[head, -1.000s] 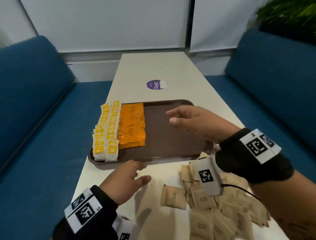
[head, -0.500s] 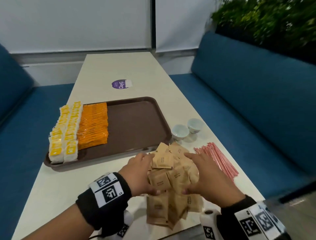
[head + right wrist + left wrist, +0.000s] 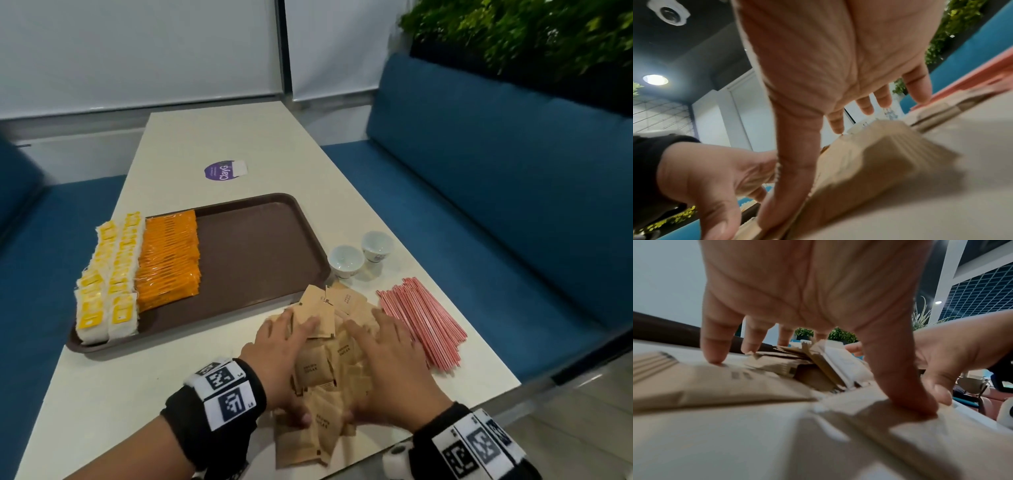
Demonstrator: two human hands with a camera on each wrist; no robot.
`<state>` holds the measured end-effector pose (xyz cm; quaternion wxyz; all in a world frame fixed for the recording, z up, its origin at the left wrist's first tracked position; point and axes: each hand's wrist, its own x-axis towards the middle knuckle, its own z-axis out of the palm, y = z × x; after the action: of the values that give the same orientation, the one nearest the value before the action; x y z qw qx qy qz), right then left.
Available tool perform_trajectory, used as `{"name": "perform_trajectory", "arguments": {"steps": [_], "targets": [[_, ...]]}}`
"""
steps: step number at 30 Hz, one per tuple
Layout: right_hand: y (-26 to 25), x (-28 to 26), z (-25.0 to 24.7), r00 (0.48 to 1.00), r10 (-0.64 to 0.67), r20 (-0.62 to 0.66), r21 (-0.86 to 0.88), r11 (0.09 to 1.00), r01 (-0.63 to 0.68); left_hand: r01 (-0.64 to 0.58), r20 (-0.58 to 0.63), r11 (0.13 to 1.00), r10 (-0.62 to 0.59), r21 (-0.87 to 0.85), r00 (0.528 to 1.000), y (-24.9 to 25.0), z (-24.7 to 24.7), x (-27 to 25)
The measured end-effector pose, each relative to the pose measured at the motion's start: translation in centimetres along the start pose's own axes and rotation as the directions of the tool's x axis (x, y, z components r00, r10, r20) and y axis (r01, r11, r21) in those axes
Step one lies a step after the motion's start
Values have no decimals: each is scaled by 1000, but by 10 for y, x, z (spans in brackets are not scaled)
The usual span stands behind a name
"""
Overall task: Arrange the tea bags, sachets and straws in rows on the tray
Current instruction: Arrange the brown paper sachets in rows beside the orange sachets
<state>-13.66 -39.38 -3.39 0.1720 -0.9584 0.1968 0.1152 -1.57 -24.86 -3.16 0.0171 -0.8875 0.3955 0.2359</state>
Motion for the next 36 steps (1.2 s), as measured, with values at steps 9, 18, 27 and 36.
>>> {"name": "perform_trajectory", "arguments": {"steps": [9, 18, 27, 36], "targets": [[-6, 13, 15, 994, -79, 76, 59, 995, 75, -51, -33, 998, 50, -44, 998, -19, -3, -1], [-49, 19, 32, 975, -198, 101, 38, 980, 195, 41, -48, 993, -47, -115, 998, -57, -1, -33], [-33, 13, 10, 982, -186, 45, 149, 973, 177, 77, -119, 965, -109, -250, 987, -76, 4, -49], [-12, 16, 3, 992, -91, 83, 144, 986, 79, 116, -47, 987, -122, -112, 991, -66, 7, -53]]}}
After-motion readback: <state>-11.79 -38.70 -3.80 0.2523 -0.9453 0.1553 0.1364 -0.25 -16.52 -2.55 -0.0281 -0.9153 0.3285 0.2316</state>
